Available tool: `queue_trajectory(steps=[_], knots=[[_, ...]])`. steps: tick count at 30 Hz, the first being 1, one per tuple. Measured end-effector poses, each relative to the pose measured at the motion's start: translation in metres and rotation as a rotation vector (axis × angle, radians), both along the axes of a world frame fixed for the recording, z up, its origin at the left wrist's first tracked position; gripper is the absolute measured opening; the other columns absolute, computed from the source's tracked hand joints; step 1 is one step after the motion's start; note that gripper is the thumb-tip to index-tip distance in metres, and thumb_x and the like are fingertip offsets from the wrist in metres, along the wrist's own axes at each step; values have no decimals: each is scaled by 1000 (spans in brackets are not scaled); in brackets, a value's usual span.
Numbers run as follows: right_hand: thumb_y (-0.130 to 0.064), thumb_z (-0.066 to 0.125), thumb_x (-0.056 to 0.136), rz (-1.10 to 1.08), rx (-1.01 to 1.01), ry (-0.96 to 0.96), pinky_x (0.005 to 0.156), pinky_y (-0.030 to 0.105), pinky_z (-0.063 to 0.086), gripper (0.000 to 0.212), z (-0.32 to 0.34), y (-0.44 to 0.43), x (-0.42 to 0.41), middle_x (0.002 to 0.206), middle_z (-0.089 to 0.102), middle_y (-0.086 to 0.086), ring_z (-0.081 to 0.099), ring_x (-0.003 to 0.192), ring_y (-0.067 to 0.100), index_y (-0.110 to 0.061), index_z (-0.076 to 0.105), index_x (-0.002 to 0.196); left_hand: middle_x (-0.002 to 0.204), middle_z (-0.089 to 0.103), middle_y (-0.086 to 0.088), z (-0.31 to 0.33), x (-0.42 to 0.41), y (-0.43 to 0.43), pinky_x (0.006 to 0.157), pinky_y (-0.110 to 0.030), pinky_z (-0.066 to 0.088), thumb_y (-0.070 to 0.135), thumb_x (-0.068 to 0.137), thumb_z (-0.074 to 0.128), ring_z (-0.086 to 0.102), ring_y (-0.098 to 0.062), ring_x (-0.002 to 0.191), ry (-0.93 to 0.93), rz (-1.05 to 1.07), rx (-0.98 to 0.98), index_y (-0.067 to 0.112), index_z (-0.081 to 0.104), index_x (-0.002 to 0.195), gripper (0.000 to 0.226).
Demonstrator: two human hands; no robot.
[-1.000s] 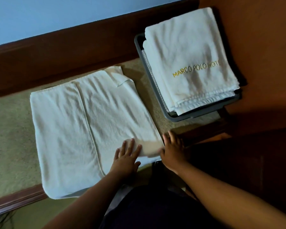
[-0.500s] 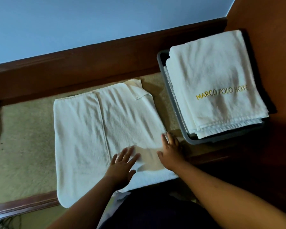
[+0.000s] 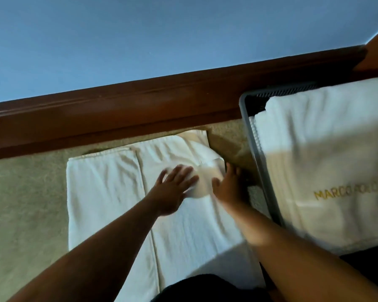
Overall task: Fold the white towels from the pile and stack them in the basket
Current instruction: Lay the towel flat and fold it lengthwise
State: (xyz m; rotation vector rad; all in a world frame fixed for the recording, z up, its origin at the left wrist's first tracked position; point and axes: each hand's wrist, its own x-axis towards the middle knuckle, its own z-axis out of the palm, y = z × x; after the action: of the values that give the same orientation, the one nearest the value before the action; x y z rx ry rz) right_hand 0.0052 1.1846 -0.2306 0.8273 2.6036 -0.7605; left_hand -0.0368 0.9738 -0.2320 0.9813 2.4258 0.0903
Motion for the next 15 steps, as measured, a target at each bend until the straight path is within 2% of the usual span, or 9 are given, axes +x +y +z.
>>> queue_trajectory(steps=[3, 7, 11, 13, 15], knots=[[-41, 64, 86, -44, 25, 33, 89, 46, 46, 64, -7, 4, -9, 136, 44, 14, 44, 122, 36, -16, 43, 141, 169, -6, 0, -4, -83, 37, 122, -52, -3, 46, 107, 30, -13, -25, 155, 27, -24, -10, 34, 10, 160, 59], [-39, 65, 86, 2, 12, 102, 81, 43, 47, 61, -11, 7, -5, 124, 47, 14, 48, 112, 33, -9, 46, 135, 168, -14, -1, -3, -153, 74, 122, -55, 4, 57, 102, 39, -10, -30, 155, 25, 69, -6, 32, -3, 160, 76], [-49, 61, 86, -26, -12, 28, 79, 43, 51, 56, -5, 8, -8, 126, 44, 6, 47, 114, 29, -15, 48, 128, 165, 9, -15, 12, -162, 103, 116, -57, 25, 40, 95, 62, 20, -42, 148, -4, 24, -31, 28, 6, 160, 87], [-56, 57, 85, 17, 38, -28, 77, 39, 50, 50, 2, 7, -5, 121, 46, 5, 50, 109, 29, -17, 54, 116, 160, 25, -15, 17, -156, 112, 113, -52, 28, 31, 89, 67, 33, -39, 143, -13, -72, -108, 28, 15, 158, 87], [-59, 55, 83, 49, 79, -105, 78, 37, 48, 41, 6, 7, 3, 112, 52, 5, 55, 101, 29, -20, 58, 97, 153, 40, -10, 27, -147, 118, 112, -49, 26, 28, 85, 68, 37, -34, 140, 20, -142, -163, 27, 27, 153, 79]])
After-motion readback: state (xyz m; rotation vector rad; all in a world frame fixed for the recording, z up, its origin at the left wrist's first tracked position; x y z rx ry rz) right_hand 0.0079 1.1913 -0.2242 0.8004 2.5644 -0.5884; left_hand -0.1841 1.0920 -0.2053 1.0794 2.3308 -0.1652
